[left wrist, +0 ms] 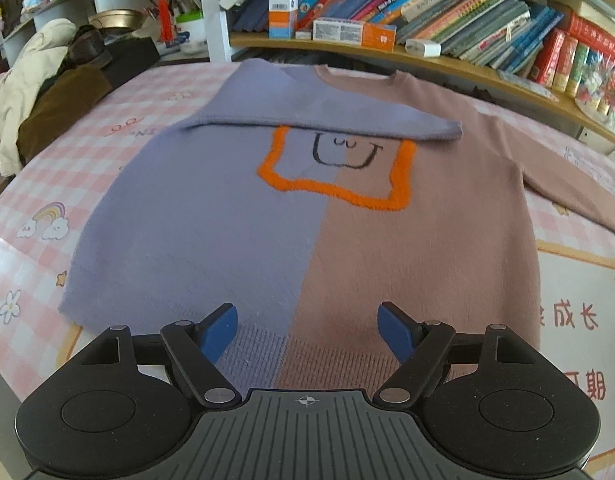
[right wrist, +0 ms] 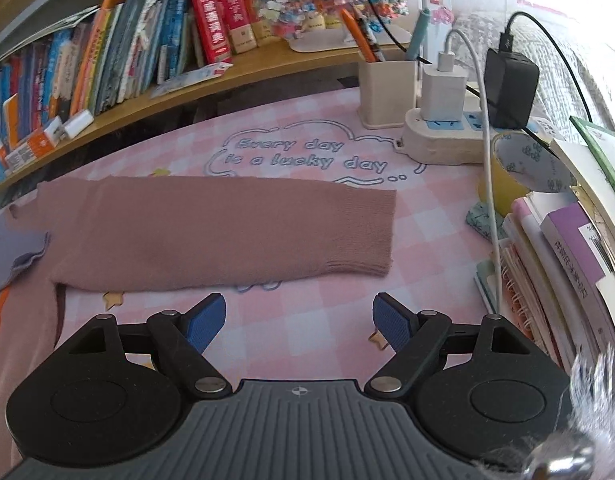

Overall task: Fold clothes
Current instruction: 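Move the right gripper to the pink sleeve cuff, then grasp the pink sleeve cuff with the right gripper and lift it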

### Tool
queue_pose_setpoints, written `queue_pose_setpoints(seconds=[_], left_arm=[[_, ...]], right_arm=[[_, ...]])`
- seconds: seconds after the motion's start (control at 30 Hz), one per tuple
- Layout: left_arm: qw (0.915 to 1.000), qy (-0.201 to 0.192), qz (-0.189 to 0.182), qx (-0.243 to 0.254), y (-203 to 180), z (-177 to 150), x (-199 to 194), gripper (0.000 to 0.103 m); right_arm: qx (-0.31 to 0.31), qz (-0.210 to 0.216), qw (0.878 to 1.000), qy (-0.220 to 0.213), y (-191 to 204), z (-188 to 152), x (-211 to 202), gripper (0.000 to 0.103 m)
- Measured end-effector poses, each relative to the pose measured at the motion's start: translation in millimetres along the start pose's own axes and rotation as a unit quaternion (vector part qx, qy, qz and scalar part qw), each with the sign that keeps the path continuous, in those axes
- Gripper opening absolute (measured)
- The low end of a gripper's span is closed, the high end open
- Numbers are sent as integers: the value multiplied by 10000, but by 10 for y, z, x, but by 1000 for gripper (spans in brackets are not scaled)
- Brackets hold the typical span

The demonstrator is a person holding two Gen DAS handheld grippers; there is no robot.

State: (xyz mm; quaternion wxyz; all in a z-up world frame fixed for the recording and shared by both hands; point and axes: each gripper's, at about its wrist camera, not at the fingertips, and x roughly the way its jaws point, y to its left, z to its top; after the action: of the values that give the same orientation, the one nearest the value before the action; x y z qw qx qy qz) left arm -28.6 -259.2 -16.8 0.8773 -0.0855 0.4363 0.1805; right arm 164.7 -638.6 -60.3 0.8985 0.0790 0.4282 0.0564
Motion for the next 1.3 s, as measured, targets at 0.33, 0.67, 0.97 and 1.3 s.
queue_pose_setpoints(seconds=[0.33,0.67,0.97,1.3], left_arm=[[9999,115,77,89,-67,-7,17,80],[9997,136,194,60,-62,-9,-3,80],[9995,92,301,-43,15,4,-40,80],[9997,-95,212,-36,31,34,-106,80]], right_arm=[[783,320,9964,-38,-266,224,209,75],[1081,1355,9848,85,-60,305,381,68],[1333,835,9875,-83,-306,404,375,46],[1844,731,9801,68,-449,395,348,5]])
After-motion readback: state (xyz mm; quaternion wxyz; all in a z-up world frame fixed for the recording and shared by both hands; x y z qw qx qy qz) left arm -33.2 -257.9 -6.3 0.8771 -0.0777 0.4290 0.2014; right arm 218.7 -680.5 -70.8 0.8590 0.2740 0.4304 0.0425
